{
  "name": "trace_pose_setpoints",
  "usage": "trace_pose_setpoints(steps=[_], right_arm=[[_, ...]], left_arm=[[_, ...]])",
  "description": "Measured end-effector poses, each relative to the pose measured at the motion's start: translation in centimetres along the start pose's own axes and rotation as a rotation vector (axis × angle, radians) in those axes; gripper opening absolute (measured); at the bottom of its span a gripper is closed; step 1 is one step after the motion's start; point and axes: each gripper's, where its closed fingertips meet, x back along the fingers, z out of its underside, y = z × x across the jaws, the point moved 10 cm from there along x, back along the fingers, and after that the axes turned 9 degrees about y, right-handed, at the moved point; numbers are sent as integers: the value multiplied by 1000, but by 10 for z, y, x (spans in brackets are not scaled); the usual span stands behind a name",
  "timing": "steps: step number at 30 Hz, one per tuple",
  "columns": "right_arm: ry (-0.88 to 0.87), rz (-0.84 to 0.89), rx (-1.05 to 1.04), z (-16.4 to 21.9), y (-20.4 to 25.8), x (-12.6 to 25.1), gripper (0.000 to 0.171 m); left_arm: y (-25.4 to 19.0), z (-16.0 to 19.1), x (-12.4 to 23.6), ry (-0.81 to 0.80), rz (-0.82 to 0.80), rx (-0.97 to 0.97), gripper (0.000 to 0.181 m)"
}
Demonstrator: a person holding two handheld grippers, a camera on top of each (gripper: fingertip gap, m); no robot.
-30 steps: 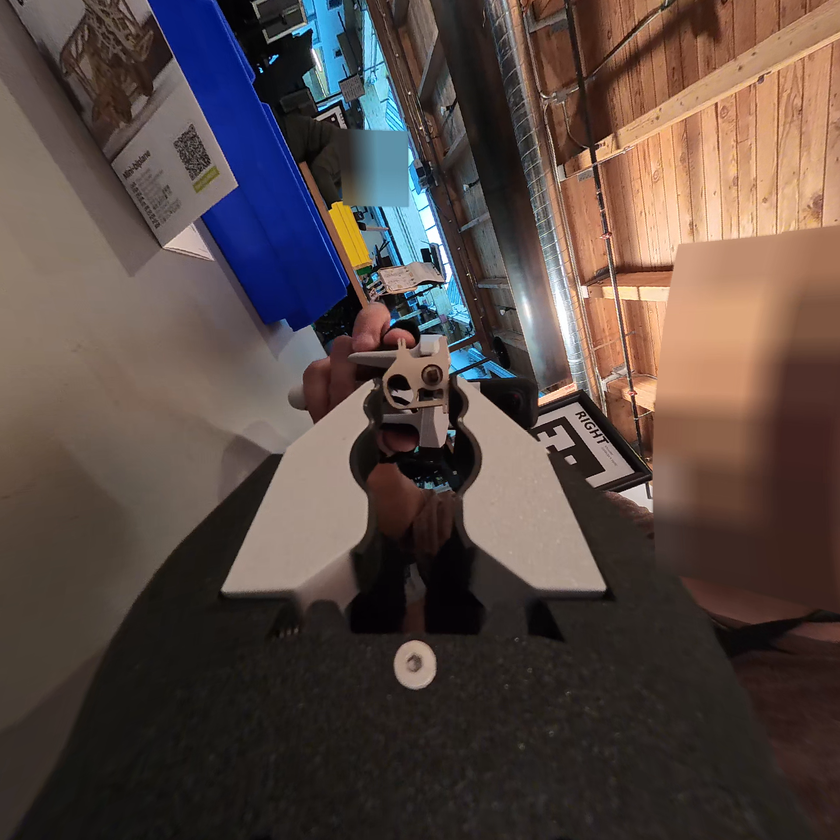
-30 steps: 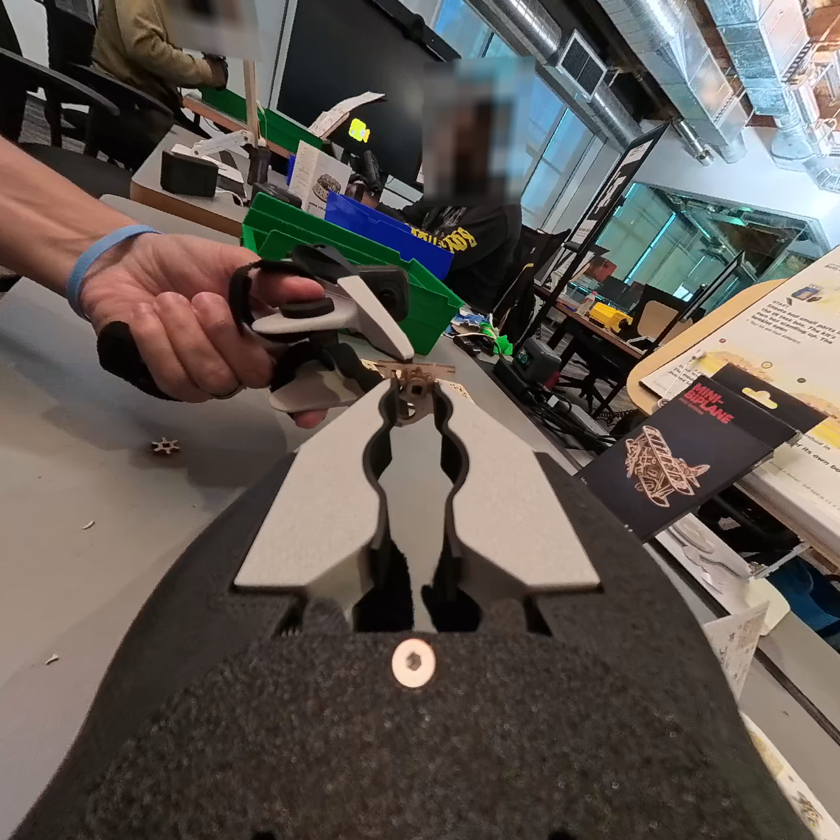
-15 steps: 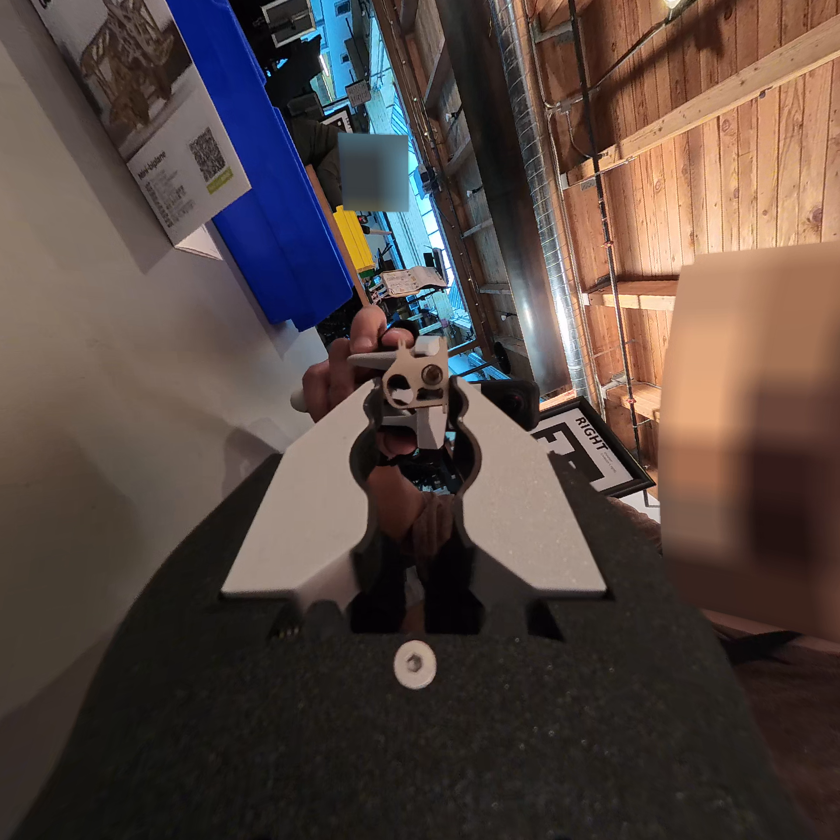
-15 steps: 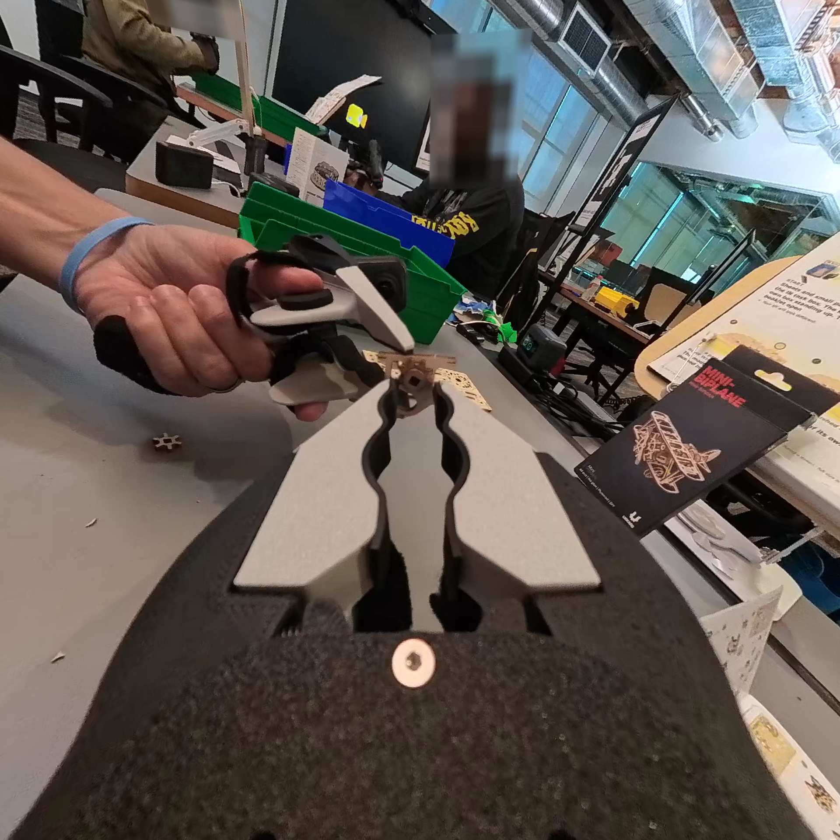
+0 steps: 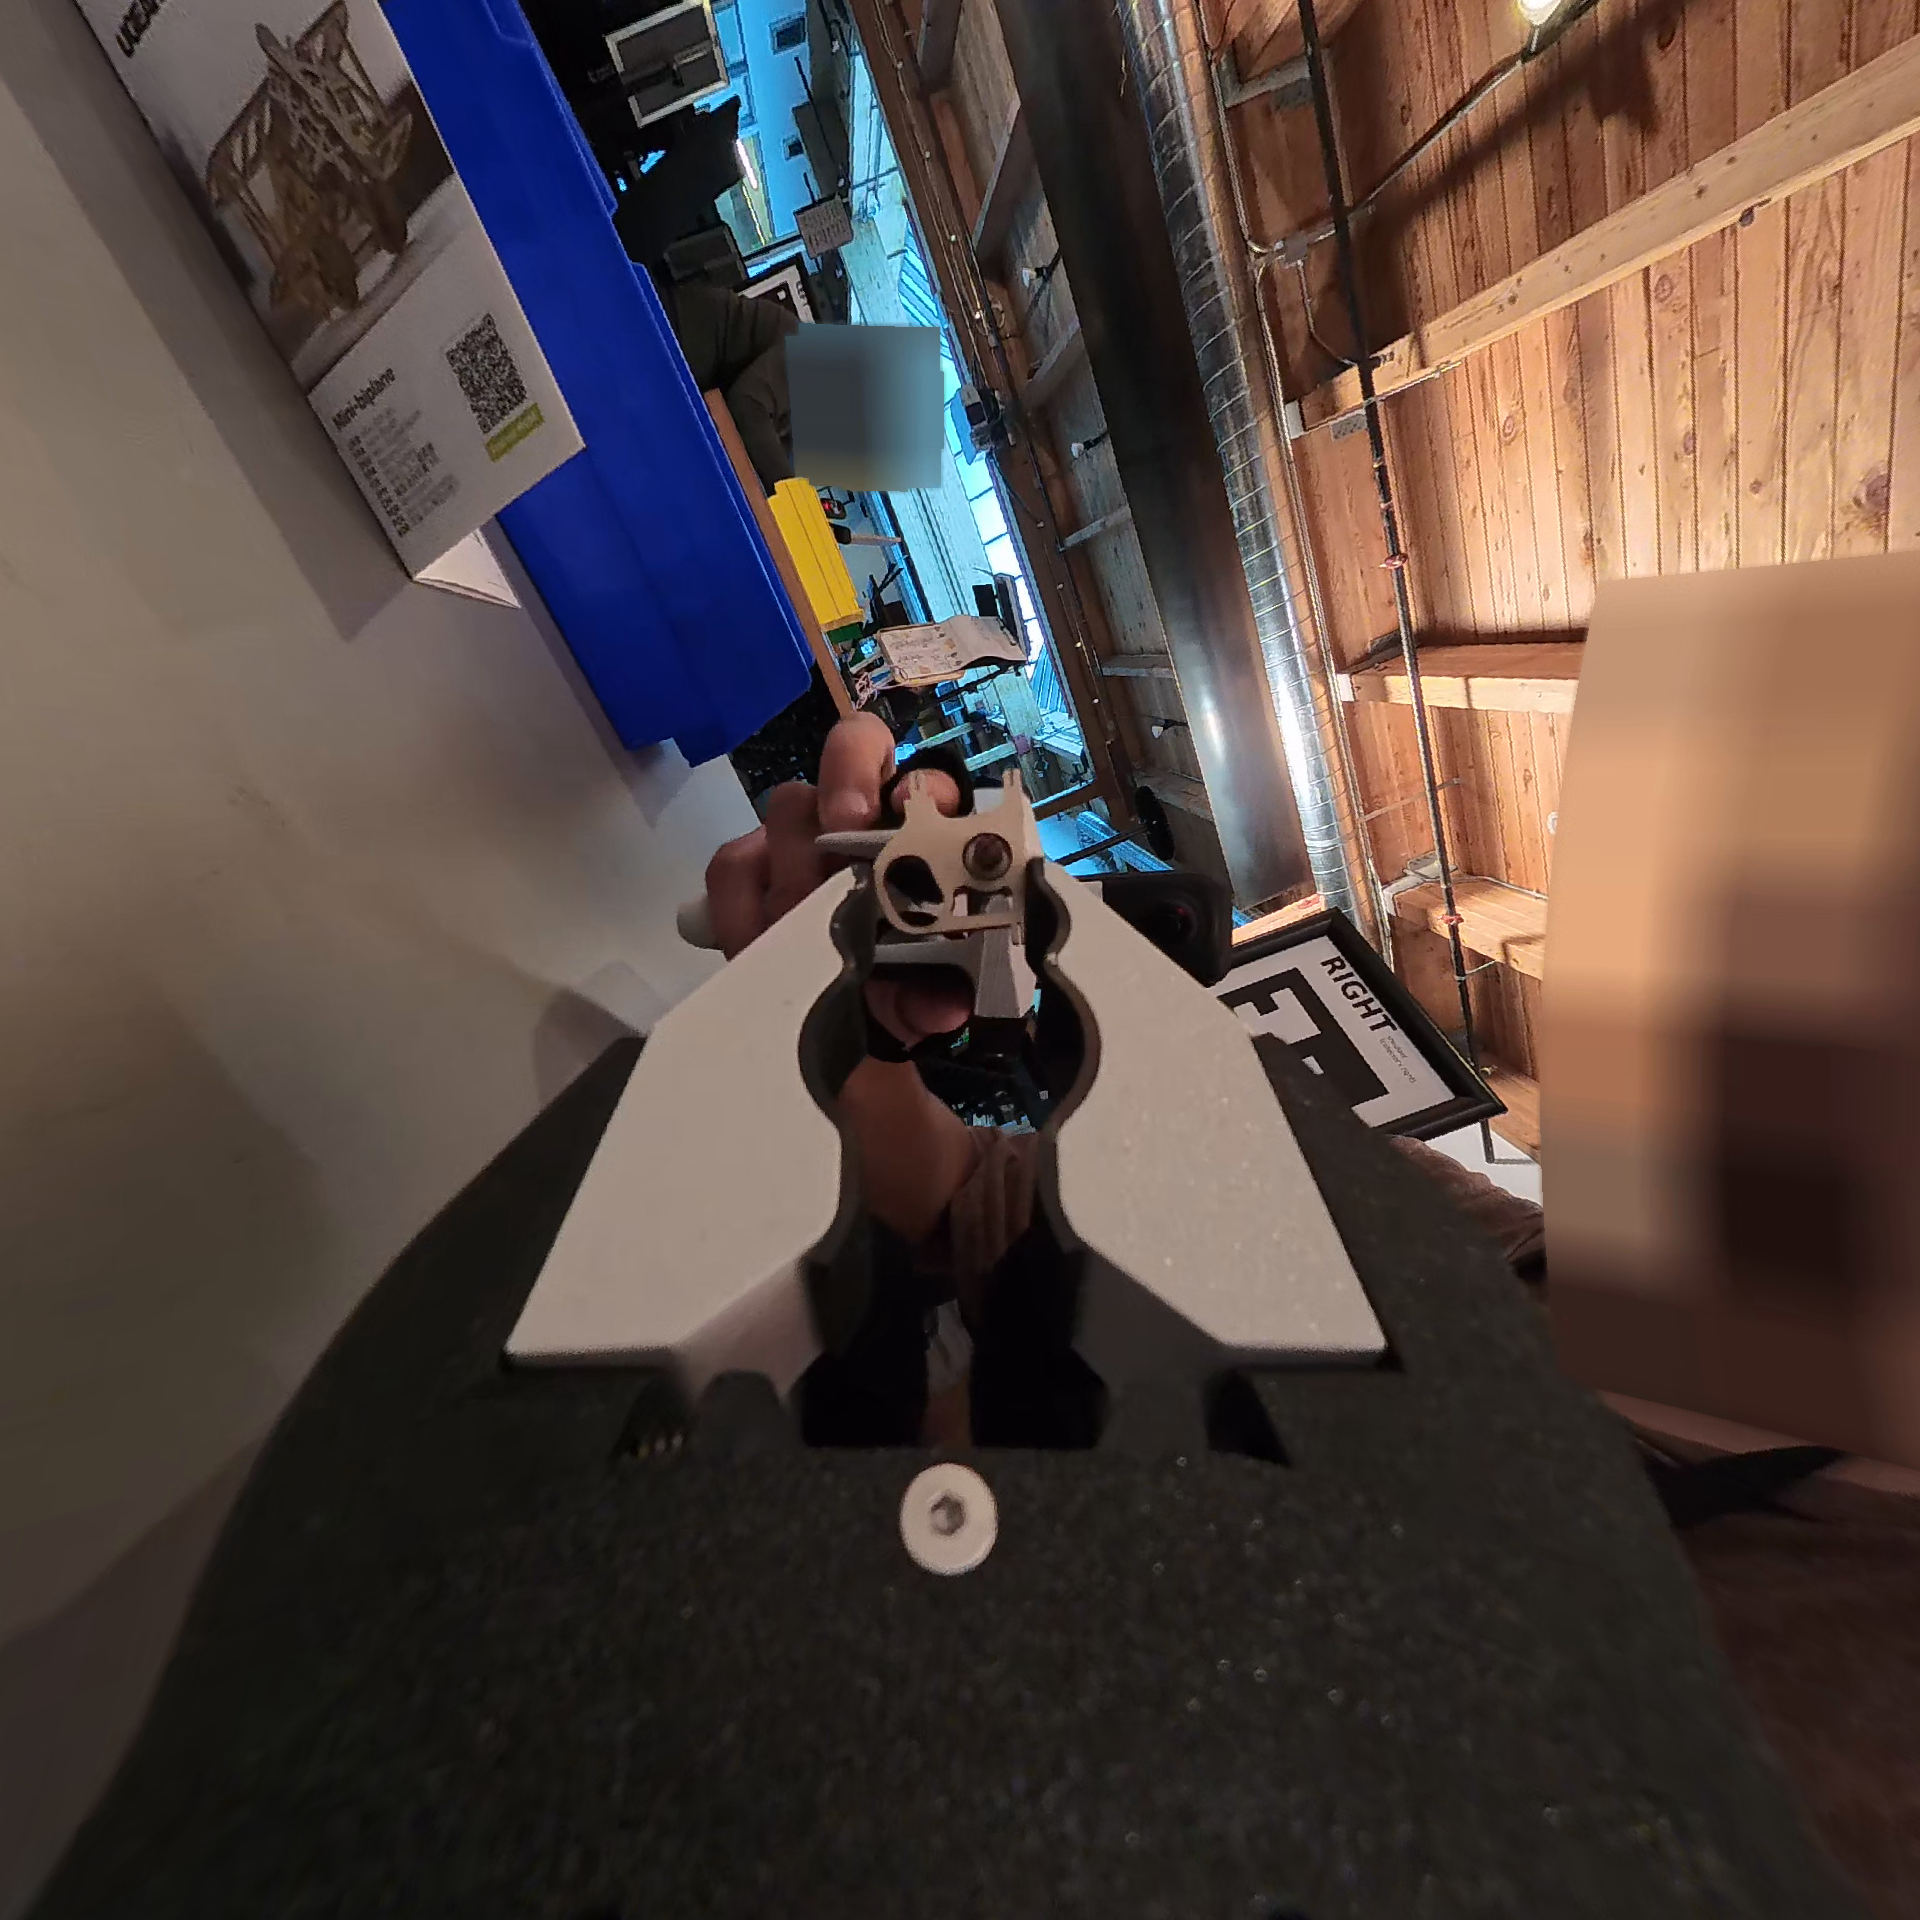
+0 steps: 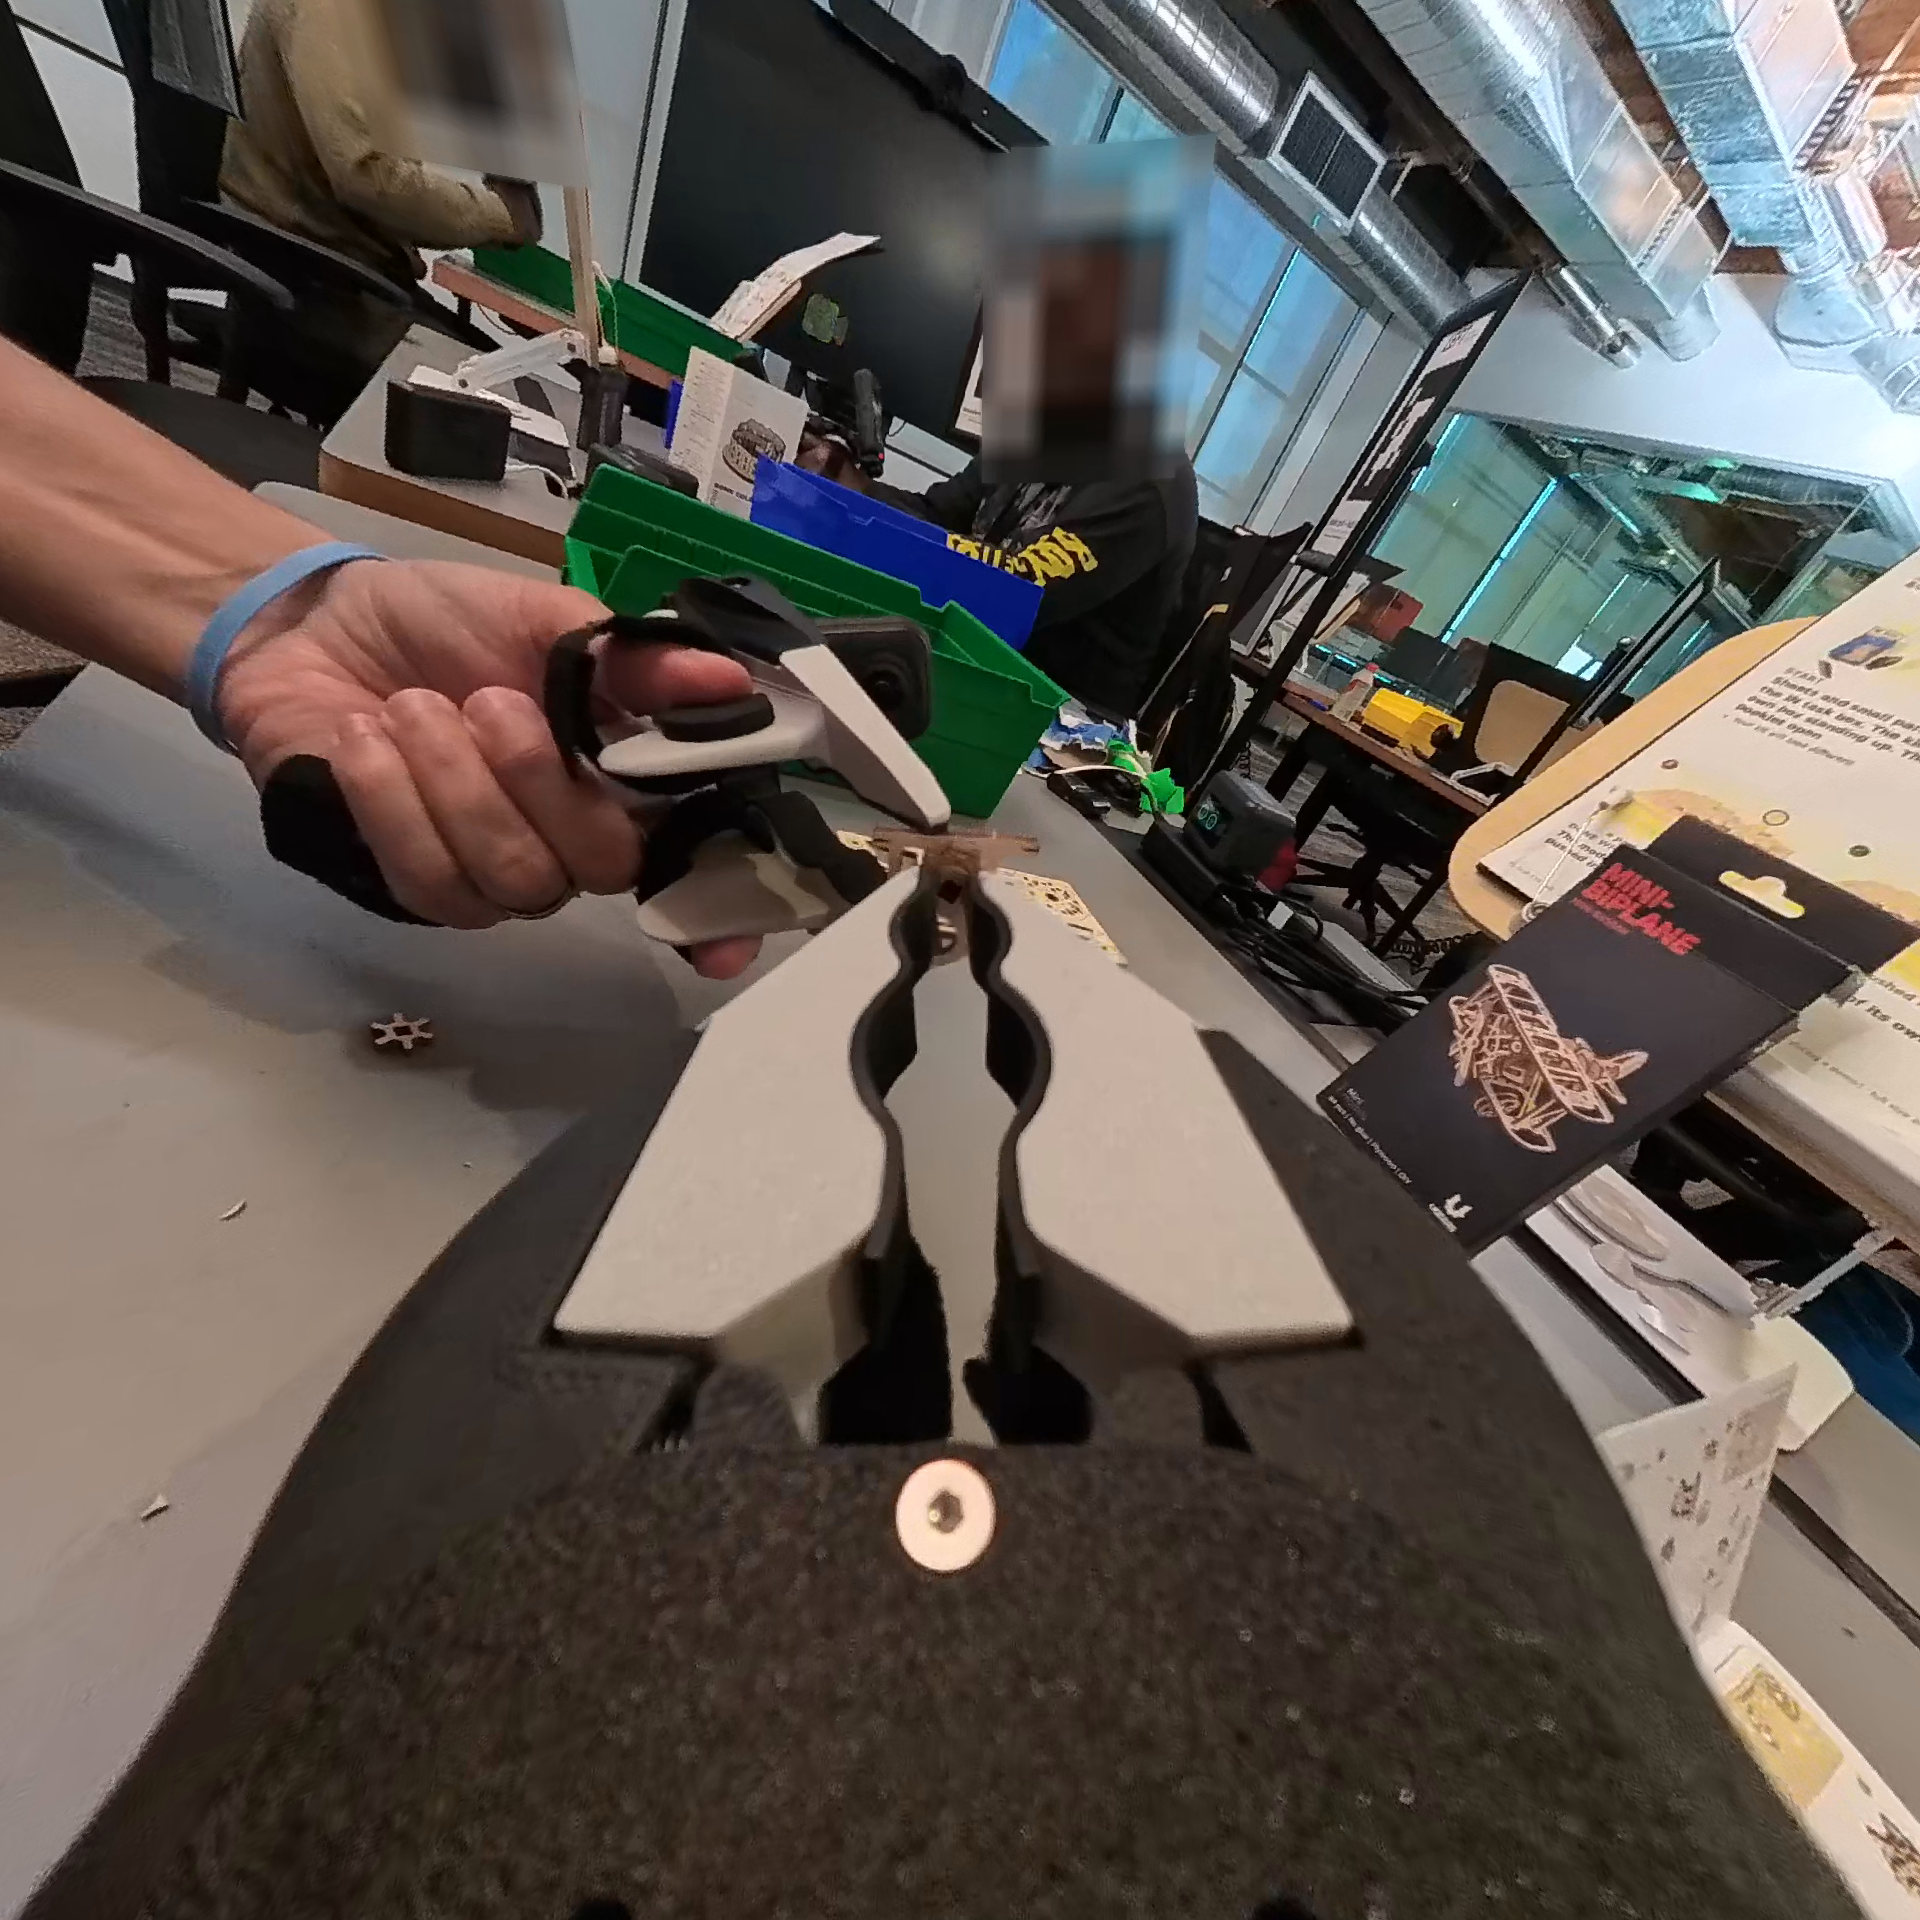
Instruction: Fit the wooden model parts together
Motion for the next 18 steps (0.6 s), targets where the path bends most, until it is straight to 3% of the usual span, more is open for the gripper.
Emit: trace_pose_setpoints(steps=[1, 18], right_arm=[[1, -1, -1, 0, 0, 0, 4], [-27, -85, -118, 3, -3, -1, 2]], left_arm=[[0, 0, 0, 1, -1, -1, 26], [-5, 0, 2, 32, -50, -72, 26]])
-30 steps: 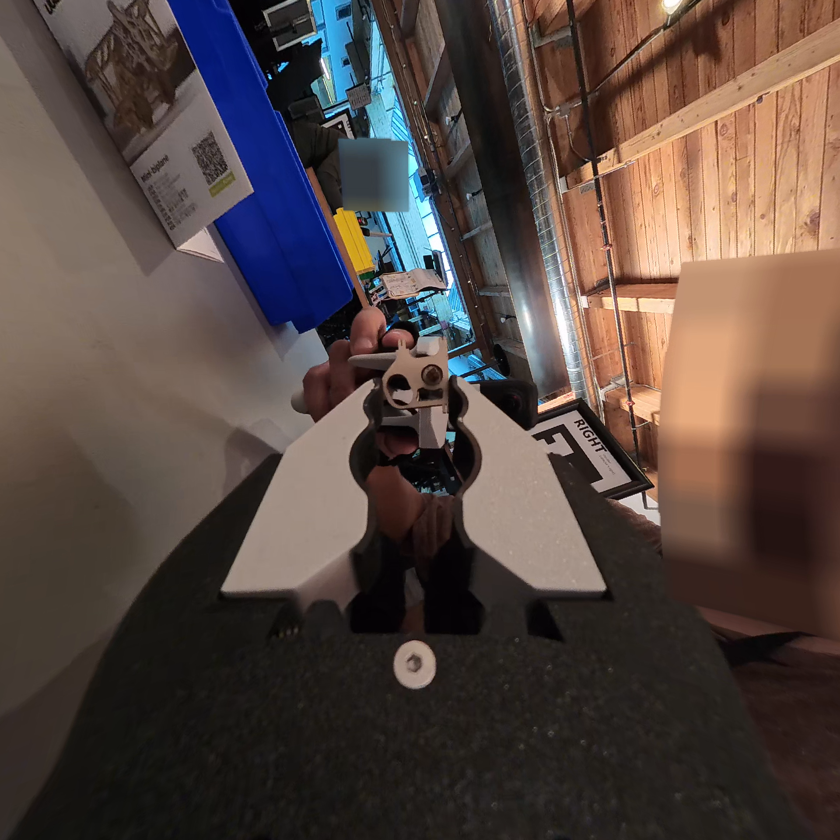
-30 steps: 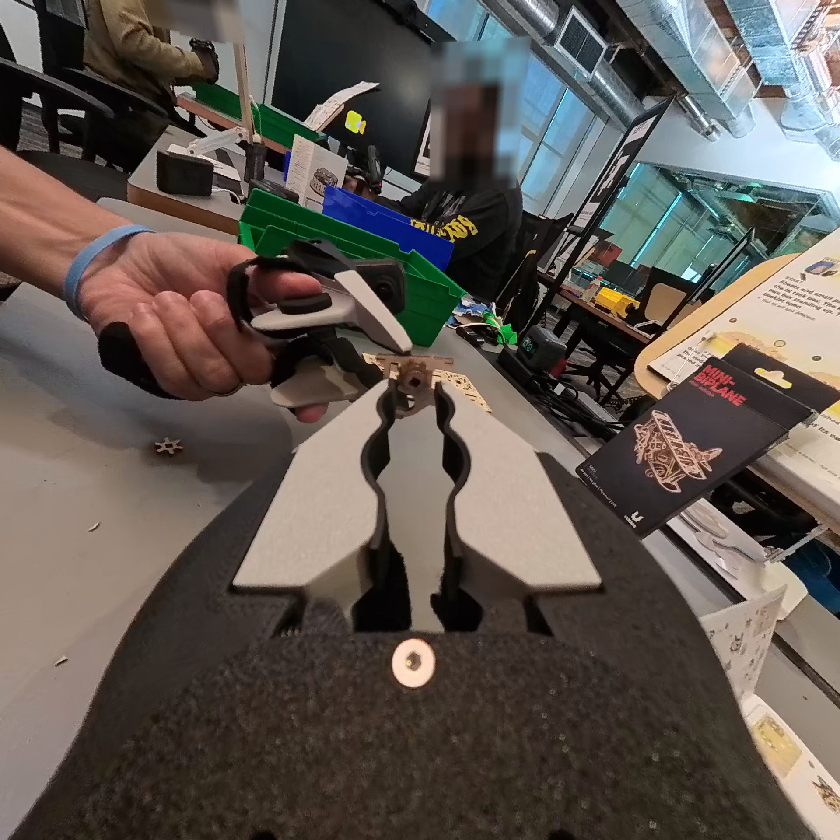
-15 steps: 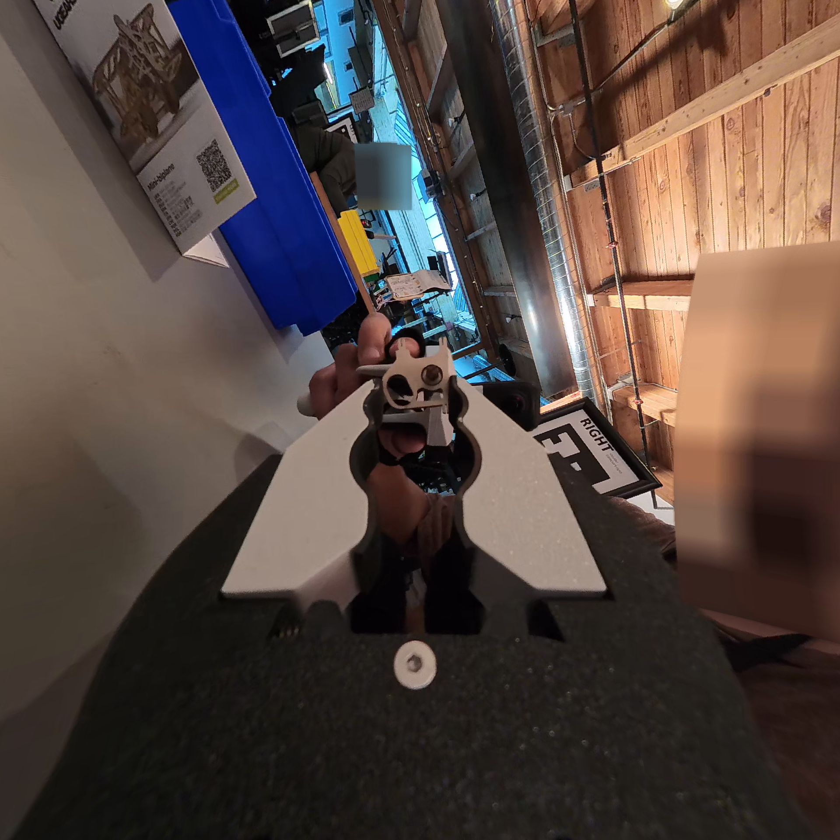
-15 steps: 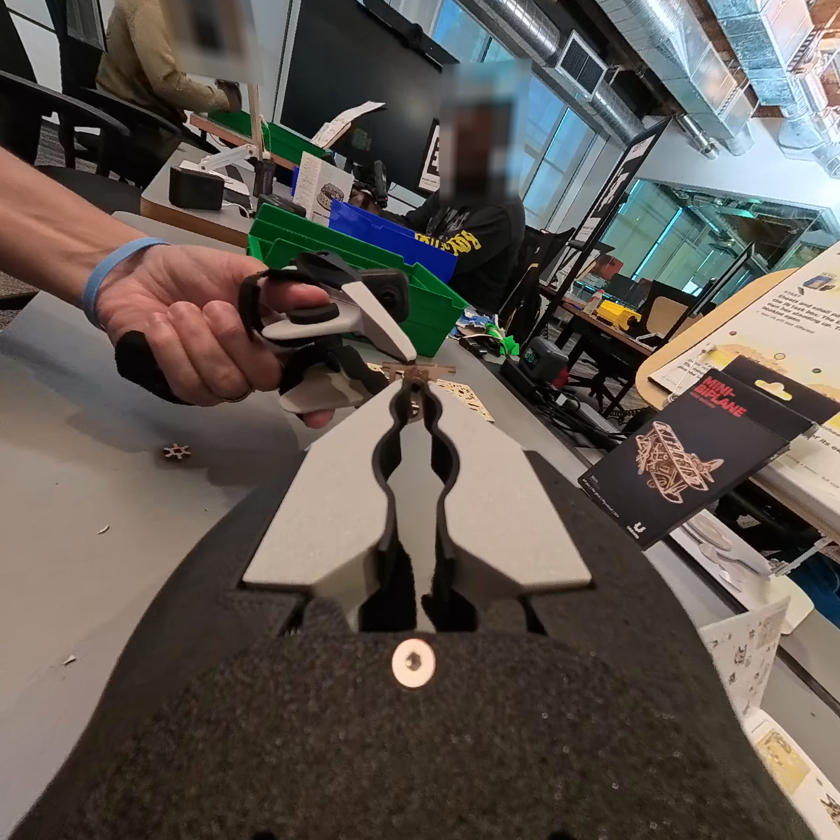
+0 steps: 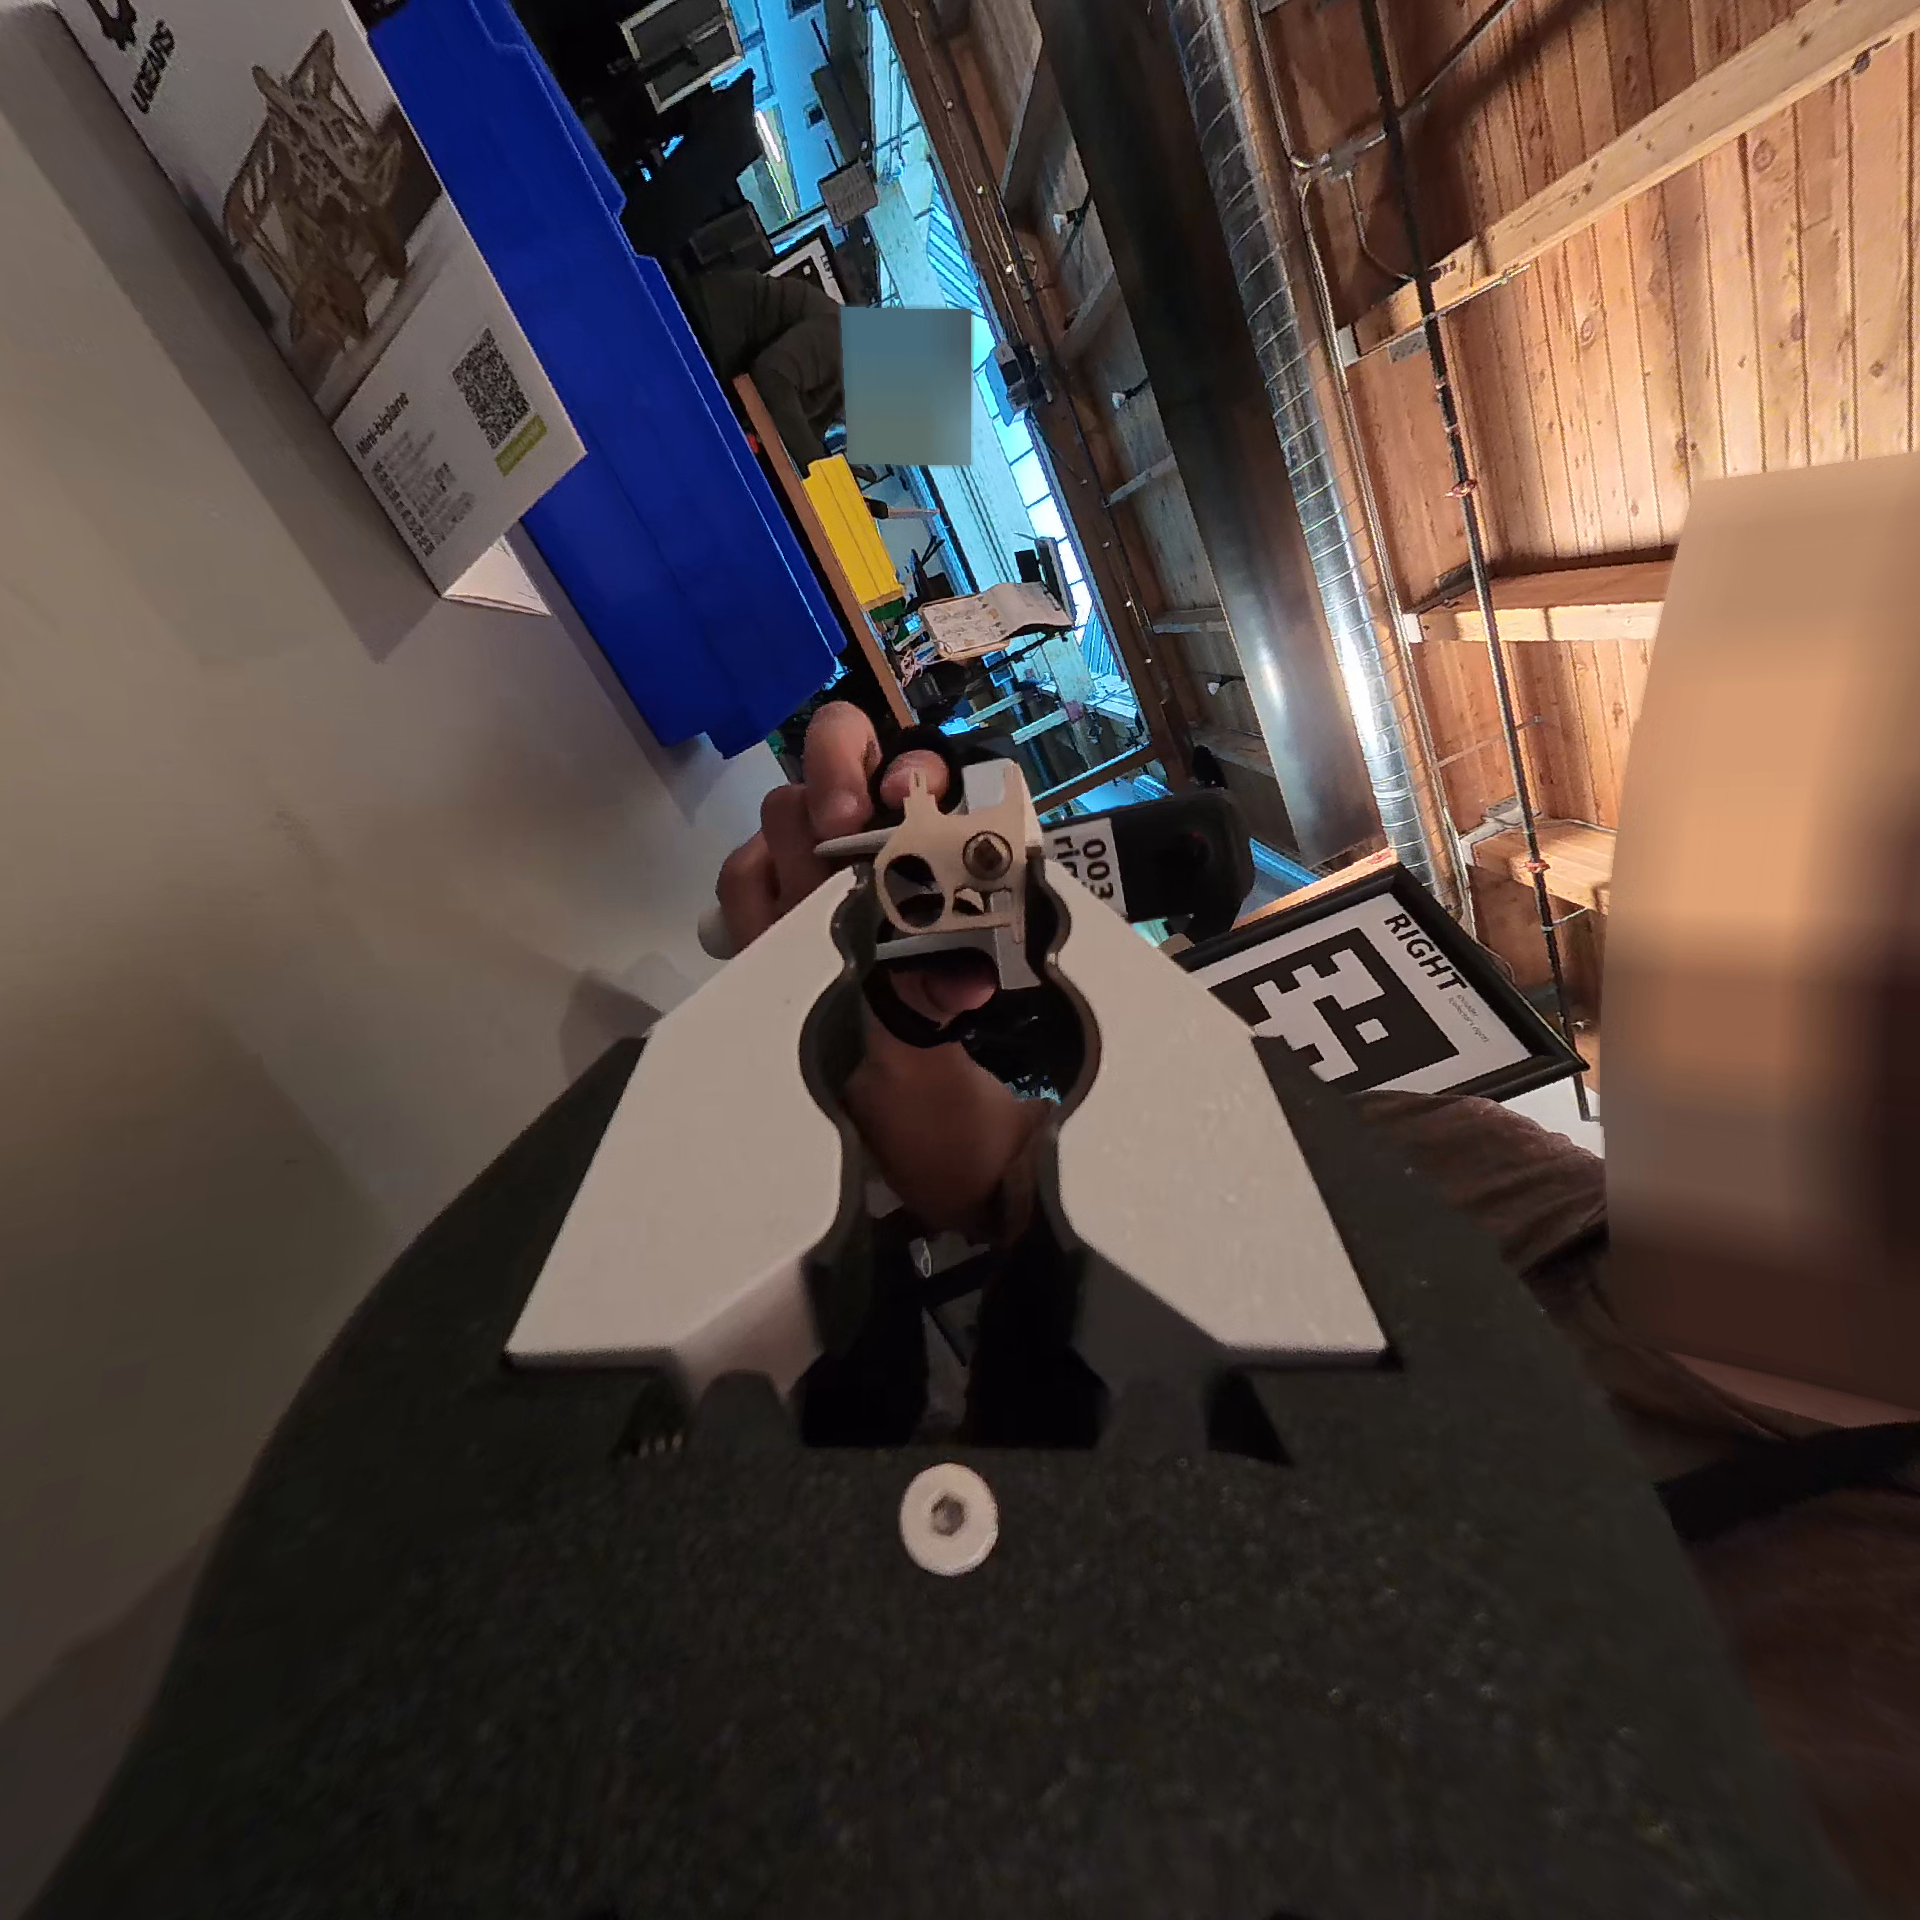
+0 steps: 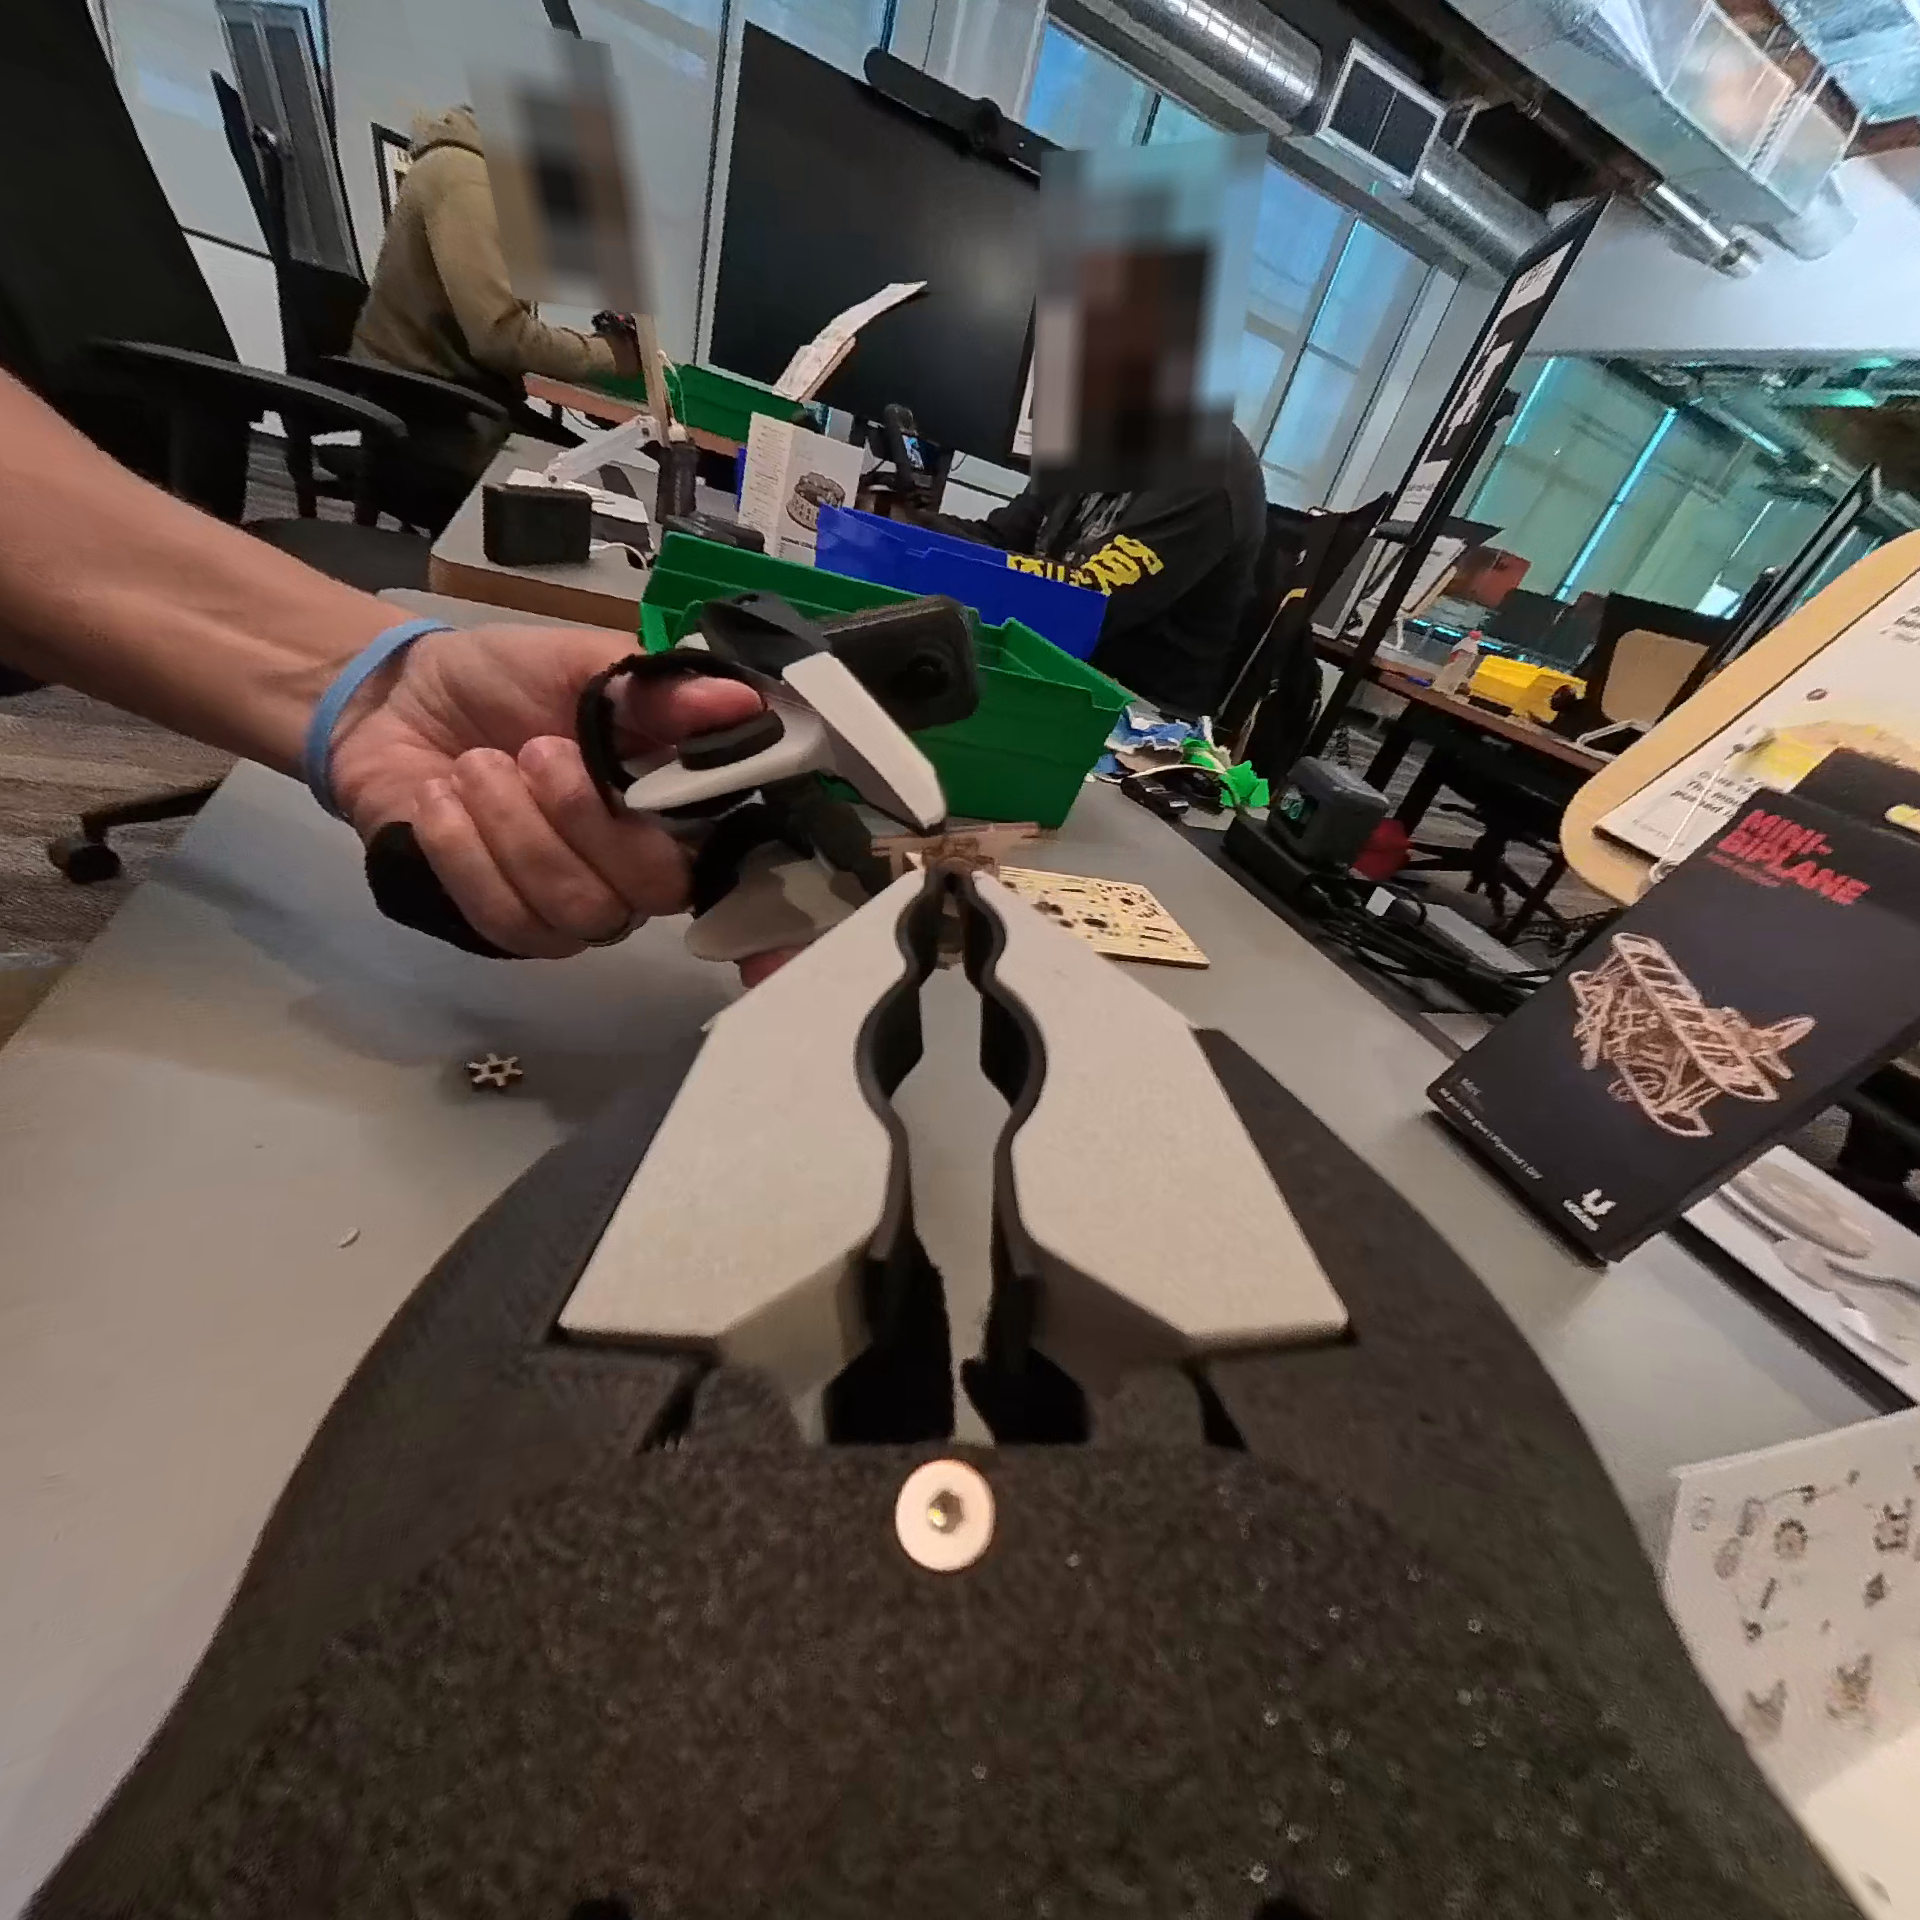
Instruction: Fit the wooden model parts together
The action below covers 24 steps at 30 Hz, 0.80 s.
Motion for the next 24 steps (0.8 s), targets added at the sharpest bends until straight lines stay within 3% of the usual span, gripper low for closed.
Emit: trace_pose_setpoints(steps=[19, 24], right_arm=[[4, 6, 9, 0, 1, -1, 4], [-9, -75, -102, 3, -2, -1, 5]], left_arm=[[1, -1, 2, 19, -5, -10, 25], [-6, -1, 3, 48, -76, -101, 26]])
